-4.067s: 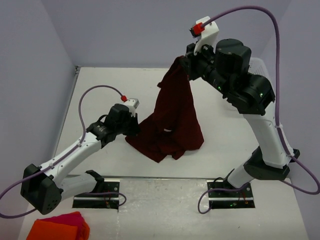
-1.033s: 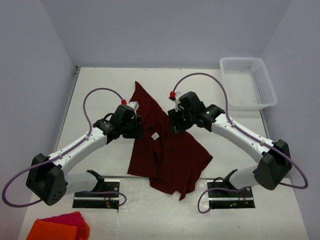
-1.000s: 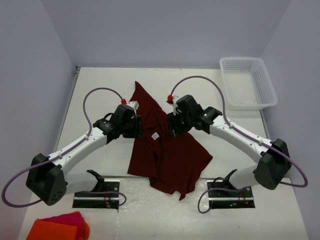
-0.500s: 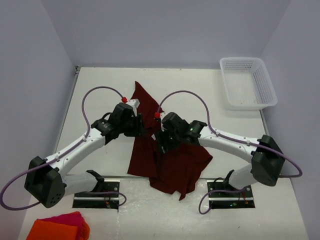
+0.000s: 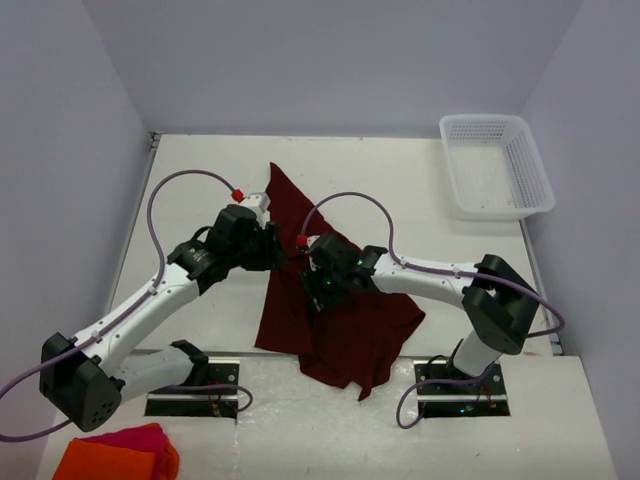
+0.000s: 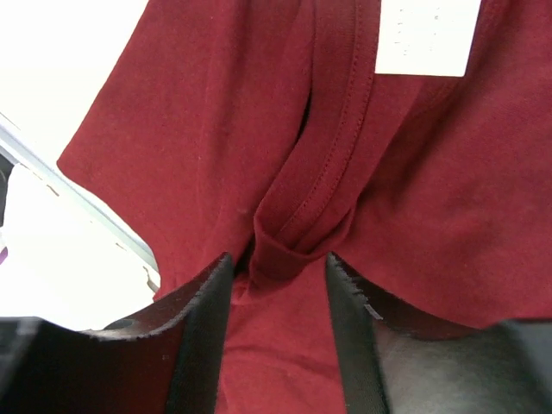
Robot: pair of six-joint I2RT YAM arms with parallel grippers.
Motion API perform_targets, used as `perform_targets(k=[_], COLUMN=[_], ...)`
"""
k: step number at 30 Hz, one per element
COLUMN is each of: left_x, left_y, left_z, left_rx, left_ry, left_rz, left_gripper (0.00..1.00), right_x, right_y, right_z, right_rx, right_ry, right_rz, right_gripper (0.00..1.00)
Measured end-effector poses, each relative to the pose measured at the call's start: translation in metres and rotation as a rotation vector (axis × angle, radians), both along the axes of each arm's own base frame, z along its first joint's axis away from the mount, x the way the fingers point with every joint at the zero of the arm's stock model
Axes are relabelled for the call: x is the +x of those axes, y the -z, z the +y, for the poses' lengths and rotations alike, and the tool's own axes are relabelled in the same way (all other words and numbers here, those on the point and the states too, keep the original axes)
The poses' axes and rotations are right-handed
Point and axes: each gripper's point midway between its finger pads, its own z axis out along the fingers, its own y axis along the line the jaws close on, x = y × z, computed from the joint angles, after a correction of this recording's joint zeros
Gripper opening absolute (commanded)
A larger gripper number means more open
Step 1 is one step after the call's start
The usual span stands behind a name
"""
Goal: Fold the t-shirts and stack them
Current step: Flatten out the tshirt
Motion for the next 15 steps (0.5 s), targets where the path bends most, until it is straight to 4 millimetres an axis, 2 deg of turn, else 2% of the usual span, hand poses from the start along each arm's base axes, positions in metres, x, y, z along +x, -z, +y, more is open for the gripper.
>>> perform_targets(k=[3, 6, 8, 9, 10, 15], left_x=[0.0, -0.001, -0.001, -0.001, -0.002, -0.002], left_y=[-0.003, -0.004, -0.004, -0.004, -0.004, -0.005], left_z=[0.001, 0.002, 0.002, 0.002, 0.003, 0.003], left_rx=[0.0, 0.003, 0.005, 0.005, 0.006, 0.006], left_ry=[-0.001, -0.002, -0.003, -0.003, -0.003, -0.003], left_rz=[-0.005, -0.005, -0.005, -0.005, -0.004, -0.004], left_gripper=[0.51, 0.52, 0.52, 0.52, 0.52, 0.52], right_x=[0.0, 0.001, 0.001, 0.002, 0.002, 0.011], right_y=[0.003, 0.004, 0.003, 0.003, 0.003, 0.002], right_z=[0.004, 0.006, 0.008, 0.008, 0.008, 0.006], right_rx=[0.007, 0.016, 0.022, 0.024, 0.025, -0.01], right_ry=[0.0, 0.004, 0.006, 0.008, 0.013, 0.051], right_rz=[0.007, 0.009, 0.007, 0.007, 0.007, -0.014], right_gripper=[0.44, 0.37, 0.19, 0.06, 0.0, 0.0])
